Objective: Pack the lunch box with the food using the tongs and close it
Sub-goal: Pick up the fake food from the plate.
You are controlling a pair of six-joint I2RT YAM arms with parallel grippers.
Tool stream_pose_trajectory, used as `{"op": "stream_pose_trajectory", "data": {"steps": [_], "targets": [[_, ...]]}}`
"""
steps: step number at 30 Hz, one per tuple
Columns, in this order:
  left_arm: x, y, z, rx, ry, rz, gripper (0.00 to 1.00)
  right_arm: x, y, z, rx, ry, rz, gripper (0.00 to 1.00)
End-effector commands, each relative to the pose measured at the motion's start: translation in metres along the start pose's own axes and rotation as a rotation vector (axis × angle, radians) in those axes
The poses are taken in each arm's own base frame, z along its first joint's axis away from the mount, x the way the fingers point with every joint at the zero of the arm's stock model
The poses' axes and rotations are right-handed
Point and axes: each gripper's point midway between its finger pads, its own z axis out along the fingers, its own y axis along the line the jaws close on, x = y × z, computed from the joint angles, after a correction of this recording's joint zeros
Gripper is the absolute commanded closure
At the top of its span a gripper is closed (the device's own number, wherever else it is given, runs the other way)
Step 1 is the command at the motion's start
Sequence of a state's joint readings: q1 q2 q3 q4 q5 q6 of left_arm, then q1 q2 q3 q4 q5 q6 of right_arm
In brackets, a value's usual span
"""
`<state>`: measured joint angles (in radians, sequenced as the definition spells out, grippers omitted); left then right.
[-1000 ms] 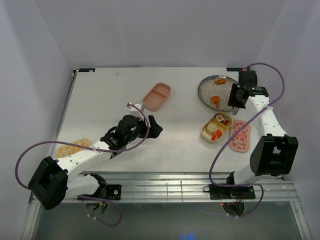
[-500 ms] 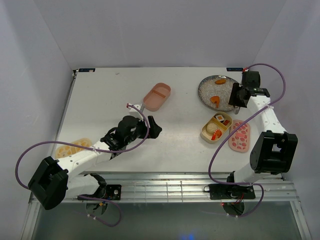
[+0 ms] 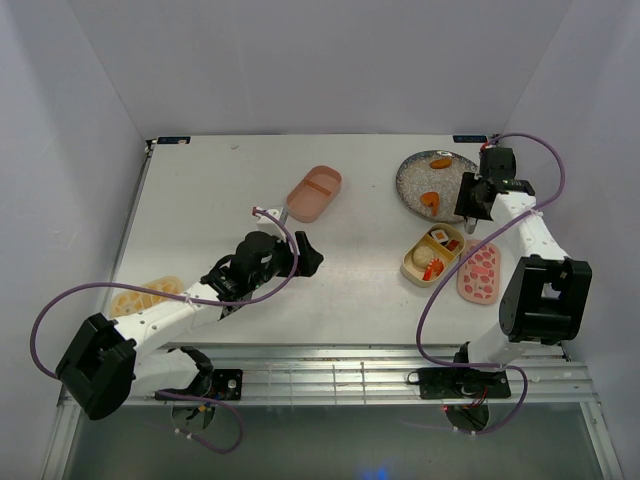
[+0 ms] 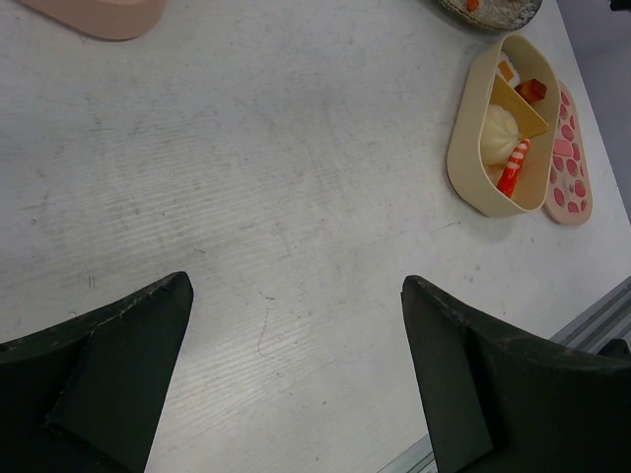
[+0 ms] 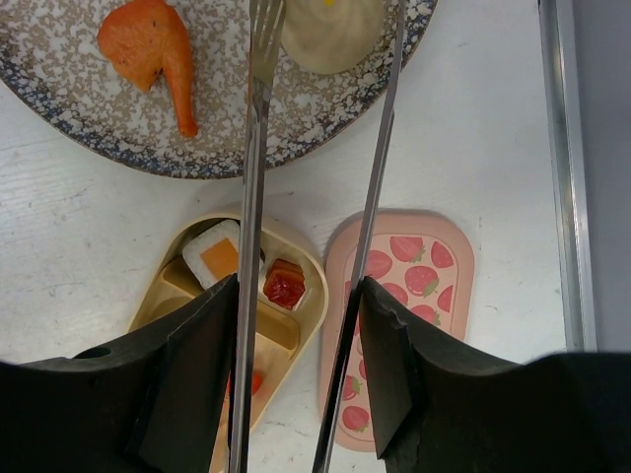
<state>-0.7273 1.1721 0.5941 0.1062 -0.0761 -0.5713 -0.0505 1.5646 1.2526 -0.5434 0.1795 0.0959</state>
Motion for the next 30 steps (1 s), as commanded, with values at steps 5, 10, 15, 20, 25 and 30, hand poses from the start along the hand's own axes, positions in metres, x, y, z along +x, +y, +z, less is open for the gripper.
{"op": "stream_pose_trajectory", "data": {"steps": [5, 10, 15, 20, 25, 30], "targets": [[-0.010, -0.001, -0.008, 0.004, -0.051, 0.006, 0.02, -0.009, 0.003, 0.011, -0.032, -0.022, -0.016, 0.44], [-0.011, -0.001, -0.009, 0.004, -0.057, 0.005, 0.02, -0.010, 0.007, 0.014, -0.062, -0.026, -0.013, 0.44], [-0.012, -0.001, -0.010, 0.004, -0.062, 0.005, 0.02, -0.012, 0.004, 0.014, -0.054, -0.034, -0.005, 0.44], [-0.013, -0.001, -0.010, 0.003, -0.063, 0.004, 0.02, -0.010, 0.009, 0.013, -0.080, -0.043, 0.010, 0.44], [-0.014, -0.004, -0.012, 0.017, -0.068, 0.000, 0.02, -0.006, 0.009, 0.014, -0.082, -0.034, 0.009, 0.44], [-0.014, -0.003, -0.012, 0.013, -0.067, 0.004, 0.02, -0.001, 0.006, 0.018, -0.067, -0.021, 0.013, 0.44]]}}
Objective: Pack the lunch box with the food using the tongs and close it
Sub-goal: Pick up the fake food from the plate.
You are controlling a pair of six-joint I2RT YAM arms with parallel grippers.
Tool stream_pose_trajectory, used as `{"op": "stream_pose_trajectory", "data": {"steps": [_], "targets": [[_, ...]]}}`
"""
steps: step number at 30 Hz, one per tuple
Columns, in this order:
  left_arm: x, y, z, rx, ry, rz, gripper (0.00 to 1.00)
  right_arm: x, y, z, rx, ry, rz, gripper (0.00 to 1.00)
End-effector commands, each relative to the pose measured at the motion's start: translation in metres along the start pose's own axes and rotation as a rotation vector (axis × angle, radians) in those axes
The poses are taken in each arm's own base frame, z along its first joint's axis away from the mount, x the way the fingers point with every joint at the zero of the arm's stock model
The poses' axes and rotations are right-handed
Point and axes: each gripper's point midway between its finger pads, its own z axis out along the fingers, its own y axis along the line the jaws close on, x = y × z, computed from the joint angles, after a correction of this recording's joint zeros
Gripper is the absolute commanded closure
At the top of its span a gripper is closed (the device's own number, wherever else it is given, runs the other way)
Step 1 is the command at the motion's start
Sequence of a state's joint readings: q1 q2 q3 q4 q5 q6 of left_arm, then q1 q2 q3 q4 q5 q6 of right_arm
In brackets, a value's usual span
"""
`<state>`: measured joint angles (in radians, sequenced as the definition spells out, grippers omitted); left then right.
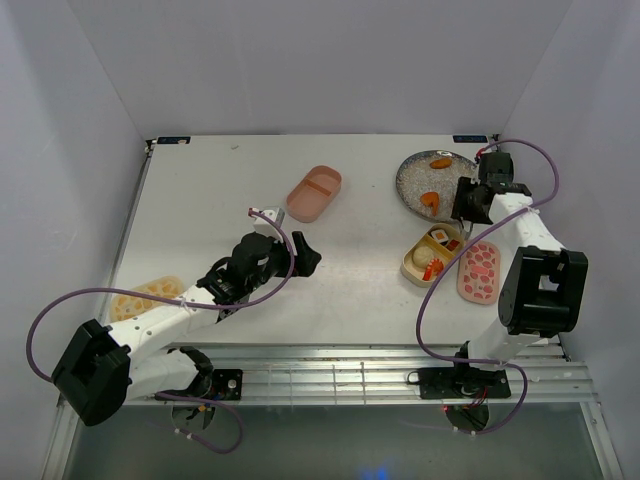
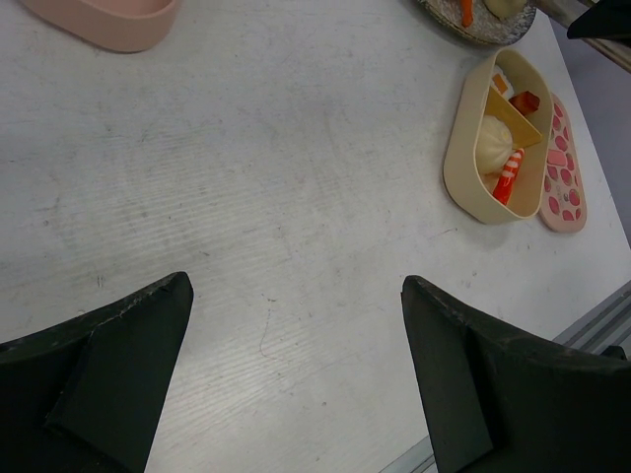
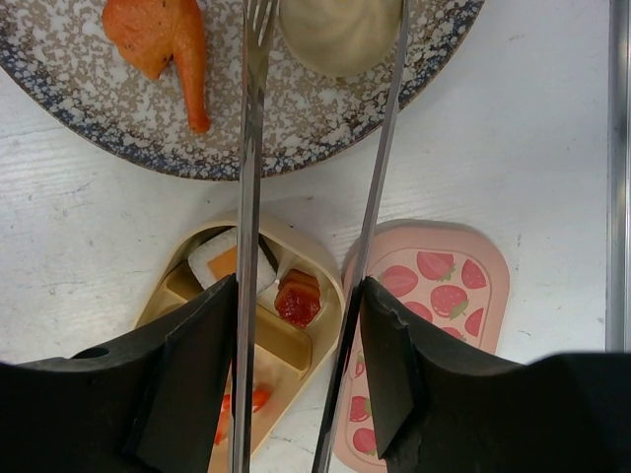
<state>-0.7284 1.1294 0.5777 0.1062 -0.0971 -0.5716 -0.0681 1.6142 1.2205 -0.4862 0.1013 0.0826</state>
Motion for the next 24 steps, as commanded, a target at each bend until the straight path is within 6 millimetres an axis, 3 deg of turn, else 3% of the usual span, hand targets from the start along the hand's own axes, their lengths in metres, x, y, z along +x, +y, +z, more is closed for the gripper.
{"op": "stream_pose_trajectory", "data": {"steps": [1, 18, 24], "targets": [[-0.008, -0.003, -0.005, 0.013, -0.034, 0.006, 0.02, -0.013, -0.002, -0.004, 0.001, -0.053, 0.014, 0.43], [-0.008, 0.000, -0.004, 0.001, -0.038, 0.006, 0.02, -0.013, -0.002, 0.011, -0.012, -0.026, 0.029, 0.46], [-0.010, 0.000, -0.006, 0.000, -0.050, 0.005, 0.02, -0.023, 0.000, 0.000, -0.023, -0.049, 0.027, 0.51]]}}
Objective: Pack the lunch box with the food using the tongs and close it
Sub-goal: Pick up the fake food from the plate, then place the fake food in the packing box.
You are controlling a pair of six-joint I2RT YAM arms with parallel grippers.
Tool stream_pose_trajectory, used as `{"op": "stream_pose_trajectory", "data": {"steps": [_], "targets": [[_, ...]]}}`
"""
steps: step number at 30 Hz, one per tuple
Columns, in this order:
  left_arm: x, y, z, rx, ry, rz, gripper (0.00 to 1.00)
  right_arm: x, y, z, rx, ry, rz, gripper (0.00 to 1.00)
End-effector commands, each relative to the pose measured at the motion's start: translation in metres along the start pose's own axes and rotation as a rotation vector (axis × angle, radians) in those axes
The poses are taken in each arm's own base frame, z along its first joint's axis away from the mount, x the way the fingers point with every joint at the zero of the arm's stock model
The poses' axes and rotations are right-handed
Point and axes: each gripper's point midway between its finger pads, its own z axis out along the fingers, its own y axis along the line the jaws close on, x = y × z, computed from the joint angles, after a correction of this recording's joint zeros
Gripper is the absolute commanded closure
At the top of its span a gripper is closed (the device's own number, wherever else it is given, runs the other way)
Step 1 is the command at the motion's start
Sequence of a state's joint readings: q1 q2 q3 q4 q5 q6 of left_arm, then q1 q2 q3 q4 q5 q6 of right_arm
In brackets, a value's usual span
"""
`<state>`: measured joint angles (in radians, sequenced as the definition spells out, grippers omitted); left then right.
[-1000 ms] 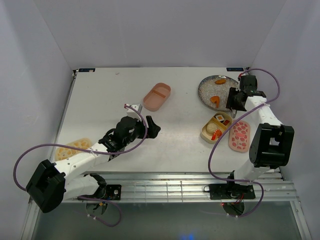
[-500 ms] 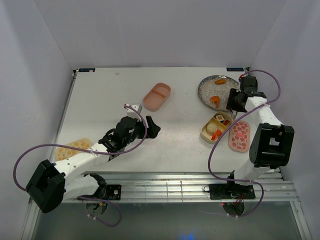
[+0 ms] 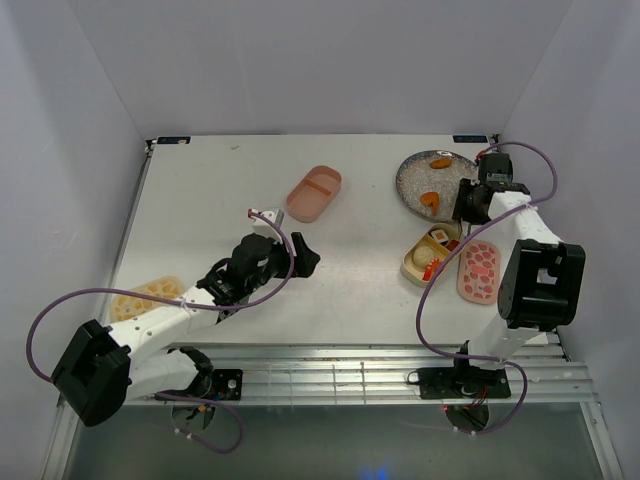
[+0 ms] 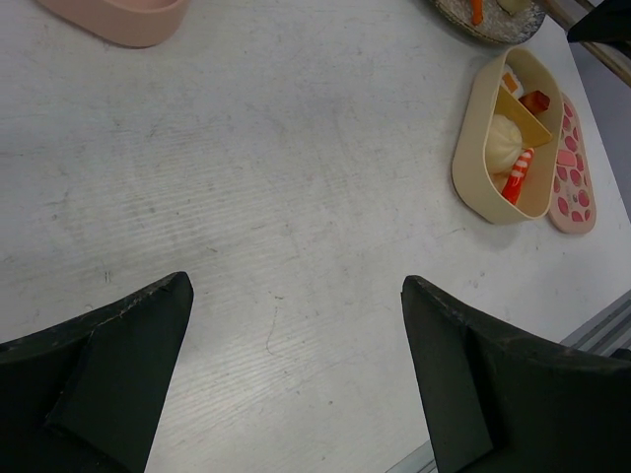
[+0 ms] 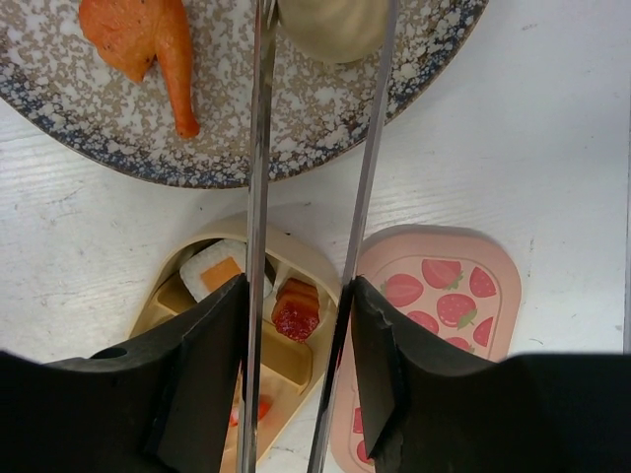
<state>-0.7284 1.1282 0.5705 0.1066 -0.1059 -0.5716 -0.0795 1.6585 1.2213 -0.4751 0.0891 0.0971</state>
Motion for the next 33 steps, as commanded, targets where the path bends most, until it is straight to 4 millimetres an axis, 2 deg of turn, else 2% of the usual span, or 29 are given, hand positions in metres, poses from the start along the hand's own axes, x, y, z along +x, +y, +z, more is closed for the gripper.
{"op": "stream_pose_trajectory", "data": {"steps": [1, 8, 12, 16, 17, 19, 20, 22, 23, 25, 26, 27, 28, 29, 30, 31, 32, 33], "targets": [[-0.013, -0.003, -0.006, 0.009, -0.054, 0.003, 0.02, -0.033, 0.003, -0.017, -0.026, -0.091, 0.004, 0.51], [-0.022, 0.005, -0.017, -0.024, -0.113, -0.011, 0.02, -0.062, 0.015, -0.049, -0.064, -0.178, -0.004, 0.53], [-0.037, 0.012, -0.033, -0.053, -0.202, -0.054, 0.02, -0.074, 0.022, -0.066, -0.059, -0.219, -0.029, 0.54], [-0.048, 0.017, -0.047, -0.063, -0.274, -0.074, 0.02, -0.090, 0.042, -0.091, -0.092, -0.289, -0.053, 0.55], [-0.049, 0.016, -0.049, -0.056, -0.285, -0.077, 0.02, -0.089, 0.070, -0.097, -0.139, -0.300, -0.098, 0.55], [-0.051, 0.016, -0.053, -0.047, -0.305, -0.085, 0.02, -0.091, 0.093, -0.103, -0.165, -0.317, -0.130, 0.55], [-0.051, 0.016, -0.054, -0.047, -0.305, -0.087, 0.02, -0.092, 0.124, -0.107, -0.208, -0.329, -0.168, 0.55], [-0.052, 0.017, -0.053, -0.052, -0.306, -0.084, 0.02, -0.092, 0.154, -0.110, -0.214, -0.344, -0.214, 0.55], [-0.050, 0.019, -0.052, -0.067, -0.300, -0.085, 0.02, -0.089, 0.189, -0.113, -0.262, -0.349, -0.260, 0.55], [-0.051, 0.021, -0.052, -0.078, -0.303, -0.084, 0.02, -0.087, 0.224, -0.117, -0.330, -0.363, -0.284, 0.55], [-0.053, 0.021, -0.054, -0.081, -0.313, -0.089, 0.02, -0.077, 0.250, -0.115, -0.380, -0.352, -0.313, 0.55], [-0.055, 0.023, -0.056, -0.087, -0.324, -0.093, 0.02, -0.083, 0.270, -0.123, -0.435, -0.387, -0.319, 0.55], [-0.054, 0.024, -0.058, -0.088, -0.328, -0.094, 0.02, -0.077, 0.286, -0.117, -0.458, -0.380, -0.336, 0.55], [-0.058, 0.023, -0.062, -0.078, -0.348, -0.100, 0.02, -0.068, 0.306, -0.121, -0.494, -0.383, -0.364, 0.55], [-0.060, 0.023, -0.065, -0.078, -0.361, -0.105, 0.02, -0.071, 0.319, -0.125, -0.516, -0.406, -0.368, 0.55], [-0.059, 0.025, -0.066, -0.080, -0.366, -0.106, 0.02, -0.064, 0.330, -0.116, -0.522, -0.389, -0.385, 0.55], [-0.063, 0.024, -0.070, -0.073, -0.387, -0.114, 0.02, -0.060, 0.345, -0.121, -0.546, -0.399, -0.400, 0.55], [-0.064, 0.025, -0.073, -0.072, -0.396, -0.117, 0.02, -0.057, 0.352, -0.120, -0.552, -0.397, -0.408, 0.55]]}}
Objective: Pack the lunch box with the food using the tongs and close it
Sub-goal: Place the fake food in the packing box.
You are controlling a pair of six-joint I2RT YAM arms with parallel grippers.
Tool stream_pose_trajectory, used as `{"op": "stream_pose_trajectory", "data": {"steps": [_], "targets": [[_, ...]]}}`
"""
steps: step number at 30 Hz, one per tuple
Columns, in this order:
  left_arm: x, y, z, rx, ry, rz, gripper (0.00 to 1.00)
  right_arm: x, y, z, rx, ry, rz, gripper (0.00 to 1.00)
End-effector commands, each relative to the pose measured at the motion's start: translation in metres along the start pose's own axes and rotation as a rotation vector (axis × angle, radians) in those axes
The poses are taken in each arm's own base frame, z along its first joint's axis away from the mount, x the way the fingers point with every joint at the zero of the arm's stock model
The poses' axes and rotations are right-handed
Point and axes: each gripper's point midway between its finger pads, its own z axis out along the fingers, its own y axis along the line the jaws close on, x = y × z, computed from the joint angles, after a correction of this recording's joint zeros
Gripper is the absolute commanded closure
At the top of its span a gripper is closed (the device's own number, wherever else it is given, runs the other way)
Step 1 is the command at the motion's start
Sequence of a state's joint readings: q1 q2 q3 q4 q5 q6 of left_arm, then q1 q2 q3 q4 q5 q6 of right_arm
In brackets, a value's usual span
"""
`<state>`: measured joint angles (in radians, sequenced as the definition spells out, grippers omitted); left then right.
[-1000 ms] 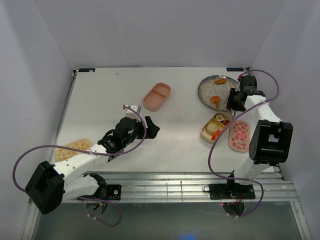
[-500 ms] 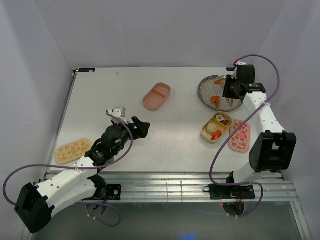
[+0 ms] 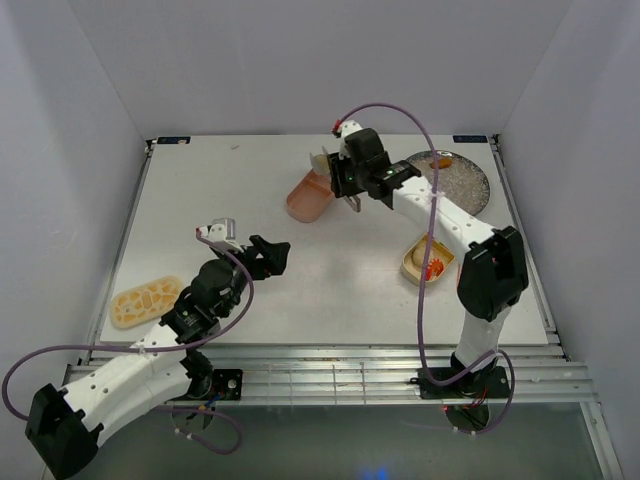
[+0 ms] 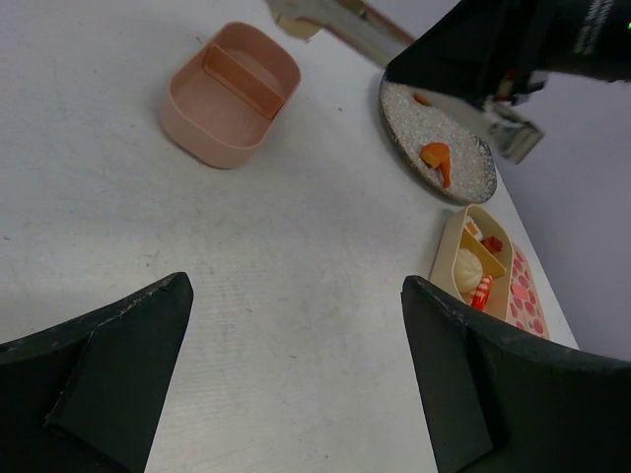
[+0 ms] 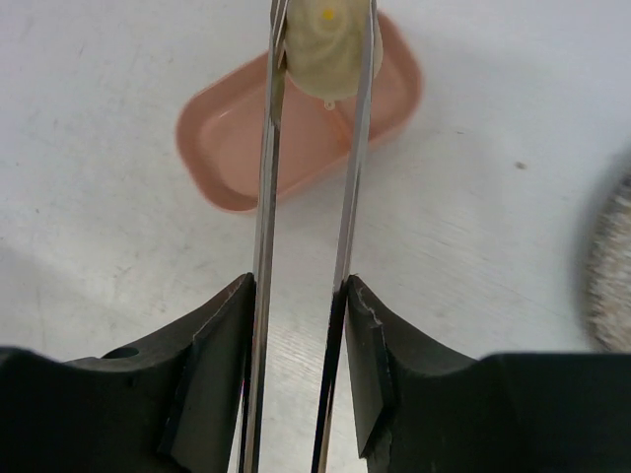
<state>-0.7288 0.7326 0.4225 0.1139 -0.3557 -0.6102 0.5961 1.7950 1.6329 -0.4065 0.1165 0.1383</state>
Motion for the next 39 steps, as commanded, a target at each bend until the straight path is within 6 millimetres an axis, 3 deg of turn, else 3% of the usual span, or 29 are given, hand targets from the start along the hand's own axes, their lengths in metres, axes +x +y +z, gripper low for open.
{"op": "stream_pose_trajectory", "data": {"steps": [1, 8, 11, 27, 39], "targets": [[-0.011, 0.003, -0.006, -0.008, -0.056, -0.024, 0.02, -0.031, 0.030, 0.013, -0.046, -0.101, -0.006, 0.55], [-0.012, 0.001, -0.008, 0.005, -0.061, -0.038, 0.02, -0.005, 0.073, 0.034, -0.096, -0.056, -0.050, 0.55], [-0.007, 0.002, -0.005, -0.002, -0.043, -0.025, 0.02, 0.005, 0.078, 0.041, -0.087, -0.037, -0.057, 0.55], [-0.005, 0.002, -0.004, -0.003, -0.036, -0.027, 0.02, 0.055, 0.072, 0.042, -0.071, -0.004, -0.014, 0.55], [-0.004, 0.002, -0.002, -0.004, -0.031, -0.024, 0.02, 0.063, 0.068, 0.033, -0.070, -0.021, -0.007, 0.54]]}}
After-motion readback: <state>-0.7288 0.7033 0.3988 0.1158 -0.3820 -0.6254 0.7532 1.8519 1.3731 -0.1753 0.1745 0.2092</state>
